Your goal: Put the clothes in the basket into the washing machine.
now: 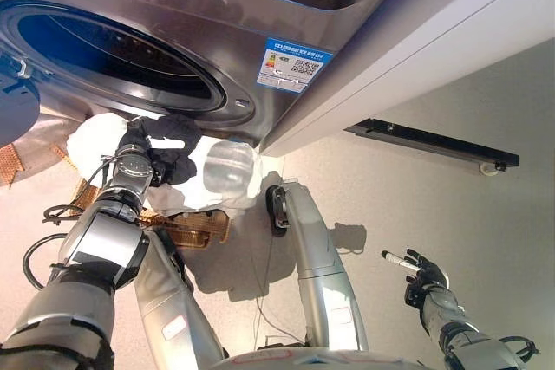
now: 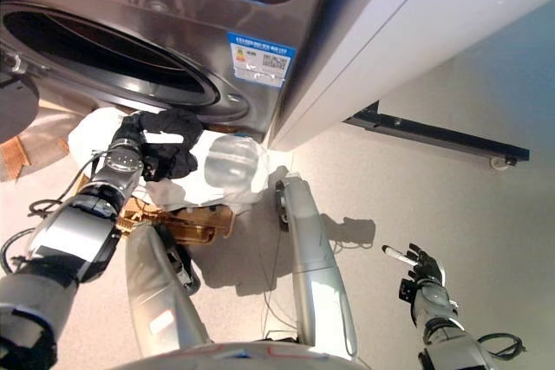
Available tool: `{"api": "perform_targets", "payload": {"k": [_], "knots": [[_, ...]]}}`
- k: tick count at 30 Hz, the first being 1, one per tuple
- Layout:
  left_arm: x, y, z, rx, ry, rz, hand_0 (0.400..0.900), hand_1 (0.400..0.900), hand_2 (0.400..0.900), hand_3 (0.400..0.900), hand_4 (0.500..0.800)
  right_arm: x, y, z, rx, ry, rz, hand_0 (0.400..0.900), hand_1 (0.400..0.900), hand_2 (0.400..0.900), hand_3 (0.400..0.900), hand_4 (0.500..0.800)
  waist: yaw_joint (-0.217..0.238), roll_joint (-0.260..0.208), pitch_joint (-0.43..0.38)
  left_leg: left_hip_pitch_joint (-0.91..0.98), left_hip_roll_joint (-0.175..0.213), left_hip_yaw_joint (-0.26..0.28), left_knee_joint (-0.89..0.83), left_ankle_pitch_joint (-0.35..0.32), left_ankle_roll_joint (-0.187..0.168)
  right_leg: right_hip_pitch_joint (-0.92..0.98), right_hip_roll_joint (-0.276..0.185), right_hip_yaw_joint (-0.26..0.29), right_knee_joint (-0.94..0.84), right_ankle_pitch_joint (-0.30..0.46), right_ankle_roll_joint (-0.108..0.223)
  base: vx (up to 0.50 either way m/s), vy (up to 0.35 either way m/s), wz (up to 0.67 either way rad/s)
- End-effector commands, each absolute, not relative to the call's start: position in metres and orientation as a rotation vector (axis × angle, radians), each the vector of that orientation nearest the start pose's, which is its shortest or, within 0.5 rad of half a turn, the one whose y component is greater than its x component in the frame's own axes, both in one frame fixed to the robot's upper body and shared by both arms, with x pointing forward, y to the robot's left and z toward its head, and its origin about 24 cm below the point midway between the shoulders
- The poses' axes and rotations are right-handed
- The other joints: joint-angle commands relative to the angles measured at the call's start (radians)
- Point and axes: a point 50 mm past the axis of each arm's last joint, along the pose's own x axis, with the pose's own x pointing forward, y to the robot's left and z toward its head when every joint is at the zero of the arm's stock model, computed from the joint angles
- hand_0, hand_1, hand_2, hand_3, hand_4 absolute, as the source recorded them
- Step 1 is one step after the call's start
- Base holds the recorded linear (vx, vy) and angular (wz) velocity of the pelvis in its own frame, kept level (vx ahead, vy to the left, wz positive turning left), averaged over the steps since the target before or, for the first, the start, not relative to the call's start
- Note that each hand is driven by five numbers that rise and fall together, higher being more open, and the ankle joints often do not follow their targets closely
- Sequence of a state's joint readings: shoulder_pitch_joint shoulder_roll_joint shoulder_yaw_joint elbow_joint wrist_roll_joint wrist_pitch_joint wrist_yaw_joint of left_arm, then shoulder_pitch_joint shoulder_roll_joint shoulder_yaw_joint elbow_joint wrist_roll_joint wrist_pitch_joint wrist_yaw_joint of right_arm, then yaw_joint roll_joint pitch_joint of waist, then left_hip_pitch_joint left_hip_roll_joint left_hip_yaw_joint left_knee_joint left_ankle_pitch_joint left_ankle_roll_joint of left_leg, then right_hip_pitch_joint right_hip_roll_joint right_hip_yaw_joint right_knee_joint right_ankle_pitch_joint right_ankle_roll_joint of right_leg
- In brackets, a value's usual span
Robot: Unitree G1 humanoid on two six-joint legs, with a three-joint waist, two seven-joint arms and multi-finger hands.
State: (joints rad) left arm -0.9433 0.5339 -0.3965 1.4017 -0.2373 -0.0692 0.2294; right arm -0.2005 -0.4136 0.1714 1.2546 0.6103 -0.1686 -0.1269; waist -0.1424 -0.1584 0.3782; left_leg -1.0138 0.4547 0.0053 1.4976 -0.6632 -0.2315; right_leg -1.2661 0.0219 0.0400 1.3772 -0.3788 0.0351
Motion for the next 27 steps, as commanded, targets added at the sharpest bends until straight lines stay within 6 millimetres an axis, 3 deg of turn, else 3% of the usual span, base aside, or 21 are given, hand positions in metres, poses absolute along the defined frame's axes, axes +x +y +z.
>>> {"api": "perform_targets", "payload": {"k": [1,8,14,20,27], "knots": [[0.375,0.290,0.094,0.597,0.297,0.383,0.400,0.400,0.400,0.400,0.500,0.130,-0.344,-0.105,-0.081,0.869,-0.720,0.900,0.900,0.900,0.900,0.800,-0.001,-0.017,0.008,0.202,-0.054,0.086,0.008,-0.013,0.110,0.024,-0.005,-0.028,-0.038,-0.020,0.068,-0.01,-0.039,0.16],[0.381,0.274,0.095,0.598,0.267,0.338,0.400,0.400,0.400,0.400,0.500,0.125,-0.349,-0.103,-0.075,0.870,-0.735,0.900,0.900,0.900,0.900,0.800,-0.001,-0.016,0.004,0.184,-0.065,0.088,-0.051,0.002,0.112,0.028,-0.008,-0.027,-0.091,-0.001,0.056,0.00,-0.004,0.05],[0.378,0.274,0.087,0.597,0.286,0.333,0.400,0.400,0.400,0.400,0.500,0.113,-0.348,-0.108,-0.065,0.901,-0.742,0.900,0.900,0.900,0.900,0.800,-0.006,-0.012,-0.029,0.161,-0.068,0.076,-0.080,0.007,0.108,0.035,-0.006,-0.041,-0.114,-0.004,0.046,0.02,-0.035,0.11],[0.373,0.275,0.076,0.592,0.320,0.323,0.400,0.400,0.400,0.400,0.500,0.115,-0.348,-0.108,-0.082,0.899,-0.721,0.900,0.900,0.900,0.900,0.800,-0.012,-0.016,-0.053,0.167,-0.074,0.078,-0.159,0.025,0.102,0.068,-0.006,-0.051,-0.172,0.007,0.036,0.02,-0.034,0.07],[0.368,0.274,0.065,0.553,0.346,0.311,0.400,0.400,0.400,0.400,0.500,0.115,-0.350,-0.106,-0.094,0.908,-0.715,0.900,0.900,0.900,0.900,0.800,-0.008,-0.005,-0.069,0.229,-0.111,0.107,-0.335,0.068,0.103,0.156,-0.015,-0.037,-0.304,0.052,0.037,0.02,-0.020,0.08]]}}
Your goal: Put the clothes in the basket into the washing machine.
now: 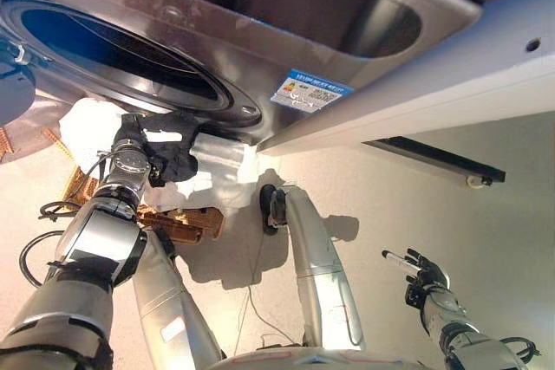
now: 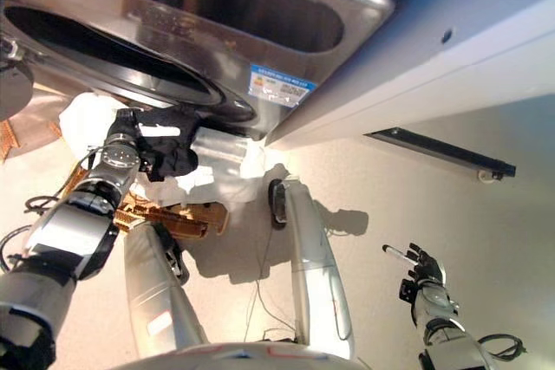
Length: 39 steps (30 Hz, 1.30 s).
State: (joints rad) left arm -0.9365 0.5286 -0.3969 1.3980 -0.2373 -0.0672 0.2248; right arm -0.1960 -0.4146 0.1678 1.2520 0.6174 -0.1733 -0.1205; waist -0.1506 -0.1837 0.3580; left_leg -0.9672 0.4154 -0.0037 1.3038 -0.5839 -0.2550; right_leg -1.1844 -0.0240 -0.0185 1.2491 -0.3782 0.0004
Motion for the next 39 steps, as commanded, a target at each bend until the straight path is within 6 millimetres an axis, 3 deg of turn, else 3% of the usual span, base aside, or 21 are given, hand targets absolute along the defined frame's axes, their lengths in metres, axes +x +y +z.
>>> {"api": "perform_targets", "payload": {"k": [1,11,13,18,27,31,39], "knots": [[0.367,0.275,0.064,0.548,0.347,0.313,0.400,0.400,0.400,0.400,0.500,0.115,-0.350,-0.106,-0.091,0.910,-0.714,0.900,0.900,0.900,0.900,0.800,0.002,0.023,-0.050,0.192,-0.079,0.121,-0.168,-0.002,0.127,0.089,0.032,0.026,-0.199,0.063,0.074,0.02,-0.017,0.07],[0.333,0.307,0.030,0.324,0.439,0.434,0.400,0.400,0.400,0.400,0.500,0.107,-0.349,-0.111,-0.078,0.958,-0.712,0.900,0.900,0.900,0.900,0.800,0.011,0.051,-0.079,0.352,-0.128,0.178,-0.426,0.098,0.131,0.263,0.010,0.065,-0.426,0.162,0.091,0.02,-0.004,0.04],[0.322,0.319,0.023,0.263,0.456,0.486,0.400,0.400,0.400,0.400,0.500,0.103,-0.349,-0.112,-0.072,0.971,-0.715,0.900,0.900,0.900,0.900,0.800,0.011,0.049,-0.091,0.374,-0.144,0.191,-0.485,0.153,0.137,0.302,0.000,0.075,-0.504,0.221,0.087,-0.05,-0.029,0.04],[0.306,0.339,0.019,0.201,0.457,0.567,0.400,0.400,0.400,0.400,0.500,0.097,-0.348,-0.114,-0.058,0.983,-0.720,0.900,0.900,0.900,0.900,0.800,0.022,0.062,-0.110,0.410,-0.153,0.202,-0.537,0.182,0.132,0.348,-0.005,0.083,-0.559,0.244,0.091,0.02,-0.001,0.00],[0.287,0.394,0.057,0.084,0.298,0.783,0.400,0.400,0.400,0.400,0.500,0.072,-0.345,-0.121,-0.007,1.027,-0.735,0.900,0.900,0.900,0.900,0.800,0.033,0.055,-0.155,0.415,-0.141,0.198,-0.526,0.184,0.132,0.386,-0.014,0.074,-0.574,0.243,0.109,0.01,-0.012,0.03],[0.300,0.394,0.082,0.030,0.173,0.794,0.400,0.400,0.400,0.400,0.500,0.061,-0.342,-0.125,0.017,1.056,-0.732,0.900,0.900,0.900,0.900,0.800,0.051,0.055,-0.159,0.458,-0.155,0.198,-0.557,0.193,0.135,0.433,-0.024,0.069,-0.599,0.250,0.117,0.03,-0.009,0.02],[0.317,0.377,0.093,-0.027,0.093,0.756,0.400,0.400,0.400,0.400,0.500,0.059,-0.338,-0.128,0.040,1.061,-0.732,0.900,0.900,0.900,0.900,0.800,0.065,0.054,-0.151,0.557,-0.192,0.226,-0.645,0.216,0.146,0.521,-0.035,0.091,-0.672,0.279,0.128,0.02,0.028,-0.05]]}}
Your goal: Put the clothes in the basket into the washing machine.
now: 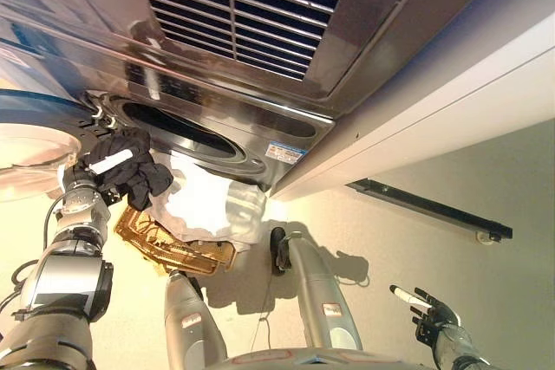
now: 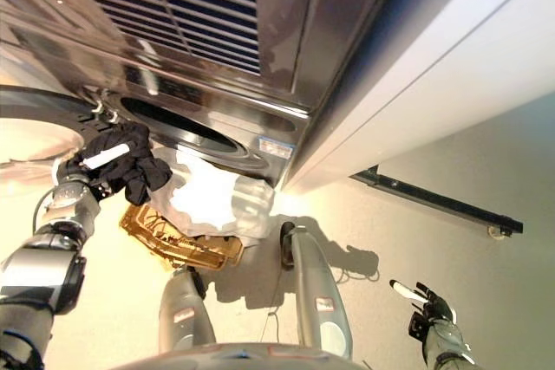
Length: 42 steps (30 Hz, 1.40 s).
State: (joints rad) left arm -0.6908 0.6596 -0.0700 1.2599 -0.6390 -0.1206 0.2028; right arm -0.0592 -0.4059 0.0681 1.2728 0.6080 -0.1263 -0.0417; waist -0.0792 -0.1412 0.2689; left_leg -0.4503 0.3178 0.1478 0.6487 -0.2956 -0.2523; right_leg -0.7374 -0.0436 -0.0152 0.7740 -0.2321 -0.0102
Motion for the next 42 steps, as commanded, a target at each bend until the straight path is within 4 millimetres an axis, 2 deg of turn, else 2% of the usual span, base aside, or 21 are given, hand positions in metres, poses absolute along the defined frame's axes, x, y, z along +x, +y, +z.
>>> {"api": "perform_targets", "payload": {"k": [1,10,14,20,25,26,27,28,35,42], "knots": [[0.320,0.373,0.093,-0.036,0.086,0.747,0.400,0.400,0.400,0.400,0.500,0.059,-0.338,-0.128,0.042,1.062,-0.734,0.900,0.900,0.900,0.900,0.800,-0.005,0.012,-0.058,0.053,-0.101,0.078,-0.006,-0.064,0.144,0.086,-0.017,0.092,-0.212,0.141,0.141,0.02,0.050,-0.10],[0.332,0.360,0.101,-0.105,0.030,0.741,0.400,0.400,0.400,0.400,0.500,0.067,-0.336,-0.127,0.047,1.041,-0.731,0.900,0.900,0.900,0.900,0.800,-0.011,0.017,-0.045,0.133,-0.139,0.122,-0.145,0.000,0.155,0.138,-0.017,0.130,-0.320,0.204,0.160,0.00,0.050,-0.13],[0.340,0.350,0.105,-0.090,0.025,0.711,0.400,0.400,0.400,0.400,0.500,0.070,-0.337,-0.126,0.048,1.030,-0.737,0.900,0.900,0.900,0.900,0.800,-0.020,0.012,-0.053,0.135,-0.139,0.132,-0.154,0.006,0.154,0.137,-0.009,0.138,-0.332,0.211,0.160,0.01,0.017,-0.15],[0.344,0.340,0.095,-0.080,0.072,0.684,0.400,0.400,0.400,0.400,0.500,0.066,-0.337,-0.127,0.043,1.036,-0.743,0.900,0.900,0.900,0.900,0.800,-0.030,0.000,-0.072,0.126,-0.128,0.130,-0.139,0.001,0.151,0.134,0.004,0.137,-0.334,0.208,0.155,0.02,-0.021,-0.08],[0.348,0.335,0.096,-0.092,0.080,0.672,0.400,0.400,0.400,0.400,0.500,0.062,-0.338,-0.127,0.035,1.040,-0.749,0.900,0.900,0.900,0.900,0.800,-0.044,-0.013,-0.093,0.125,-0.113,0.131,-0.147,0.010,0.142,0.127,0.020,0.136,-0.338,0.206,0.150,0.02,-0.038,-0.08],[0.348,0.335,0.095,-0.094,0.086,0.670,0.435,0.435,0.435,0.435,0.521,0.063,-0.339,-0.126,0.031,1.037,-0.749,0.900,0.900,0.900,0.900,0.800,-0.046,-0.017,-0.096,0.125,-0.109,0.133,-0.150,0.011,0.139,0.126,0.024,0.136,-0.341,0.206,0.149,0.00,-0.046,-0.09],[0.348,0.335,0.094,-0.106,0.092,0.670,0.778,0.778,0.778,0.778,0.727,0.063,-0.339,-0.126,0.029,1.036,-0.746,0.900,0.900,0.900,0.900,0.800,-0.046,-0.020,-0.098,0.123,-0.106,0.132,-0.150,0.015,0.137,0.127,0.026,0.134,-0.343,0.206,0.148,0.01,-0.066,-0.10],[0.350,0.333,0.094,-0.121,0.095,0.666,0.900,0.900,0.900,0.900,0.800,0.063,-0.339,-0.126,0.026,1.036,-0.741,0.900,0.900,0.900,0.900,0.800,-0.050,-0.025,-0.102,0.123,-0.100,0.131,-0.153,0.019,0.134,0.126,0.035,0.133,-0.345,0.206,0.145,0.01,-0.049,-0.07],[0.355,0.329,0.101,-0.228,0.048,0.674,0.900,0.900,0.900,0.900,0.800,0.056,-0.336,-0.128,0.032,1.045,-0.751,0.900,0.900,0.900,0.900,0.800,-0.058,-0.034,-0.114,0.114,-0.084,0.122,-0.166,0.035,0.123,0.116,0.052,0.131,-0.357,0.208,0.139,0.02,-0.043,-0.05],[0.353,0.327,0.097,-0.263,0.044,0.672,0.900,0.900,0.900,0.900,0.800,0.057,-0.334,-0.129,0.034,1.038,-0.750,0.900,0.900,0.900,0.900,0.800,-0.060,-0.036,-0.119,0.120,-0.081,0.117,-0.180,0.045,0.117,0.118,0.054,0.125,-0.361,0.206,0.136,0.01,-0.010,0.01]]}}
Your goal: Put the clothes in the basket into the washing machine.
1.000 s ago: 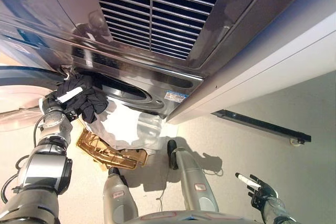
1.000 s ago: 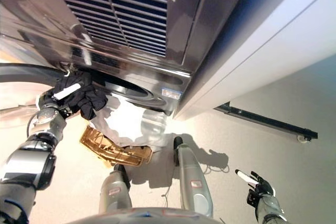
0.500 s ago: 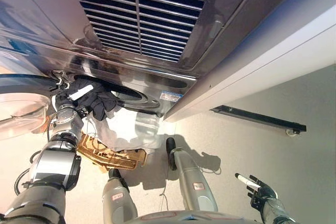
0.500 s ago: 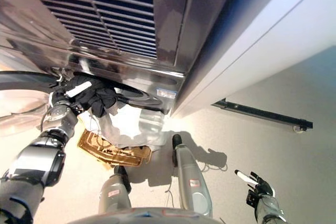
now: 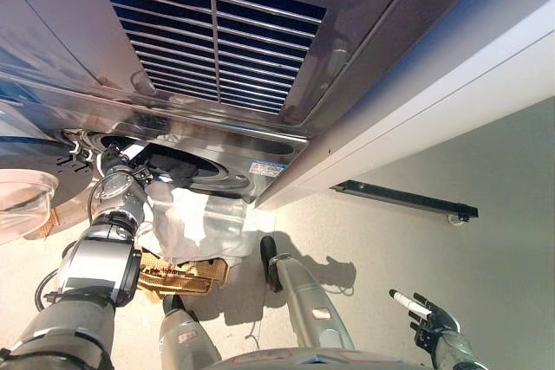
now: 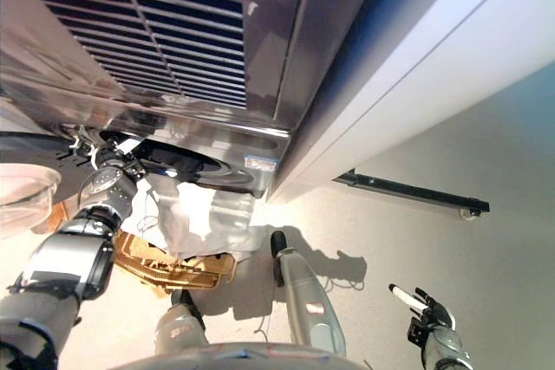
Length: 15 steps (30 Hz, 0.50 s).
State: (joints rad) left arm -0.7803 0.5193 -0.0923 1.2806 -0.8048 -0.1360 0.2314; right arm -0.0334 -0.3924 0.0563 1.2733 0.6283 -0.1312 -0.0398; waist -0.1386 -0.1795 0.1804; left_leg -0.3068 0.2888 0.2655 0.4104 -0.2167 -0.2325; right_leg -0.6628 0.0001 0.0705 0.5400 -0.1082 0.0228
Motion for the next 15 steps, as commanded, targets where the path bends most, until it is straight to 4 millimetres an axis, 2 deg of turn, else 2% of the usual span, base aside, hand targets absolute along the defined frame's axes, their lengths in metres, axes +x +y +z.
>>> {"api": "perform_targets", "payload": {"k": [1,9,15], "knots": [[0.353,0.327,0.095,-0.263,0.049,0.668,0.900,0.900,0.900,0.900,0.800,0.057,-0.334,-0.129,0.033,1.038,-0.749,0.900,0.900,0.900,0.900,0.800,0.001,0.003,-0.032,-0.023,-0.053,-0.004,0.055,-0.032,0.096,0.045,0.009,0.038,-0.130,0.083,0.103,0.02,-0.006,0.05],[0.350,0.327,0.089,-0.276,0.063,0.668,0.900,0.900,0.900,0.900,0.800,0.054,-0.338,-0.128,0.024,1.043,-0.760,0.900,0.900,0.900,0.900,0.800,0.004,0.010,-0.042,-0.023,-0.060,-0.016,0.034,-0.025,0.096,0.044,0.003,0.028,-0.136,0.082,0.100,0.02,-0.004,0.05],[0.345,0.325,0.074,-0.285,0.115,0.665,0.900,0.900,0.900,0.900,0.800,0.057,-0.350,-0.122,-0.002,1.057,-0.810,0.900,0.900,0.900,0.900,0.800,0.013,0.025,-0.051,-0.027,-0.066,-0.026,0.022,-0.018,0.096,0.048,-0.005,0.021,-0.144,0.087,0.099,0.01,0.005,0.06]]}}
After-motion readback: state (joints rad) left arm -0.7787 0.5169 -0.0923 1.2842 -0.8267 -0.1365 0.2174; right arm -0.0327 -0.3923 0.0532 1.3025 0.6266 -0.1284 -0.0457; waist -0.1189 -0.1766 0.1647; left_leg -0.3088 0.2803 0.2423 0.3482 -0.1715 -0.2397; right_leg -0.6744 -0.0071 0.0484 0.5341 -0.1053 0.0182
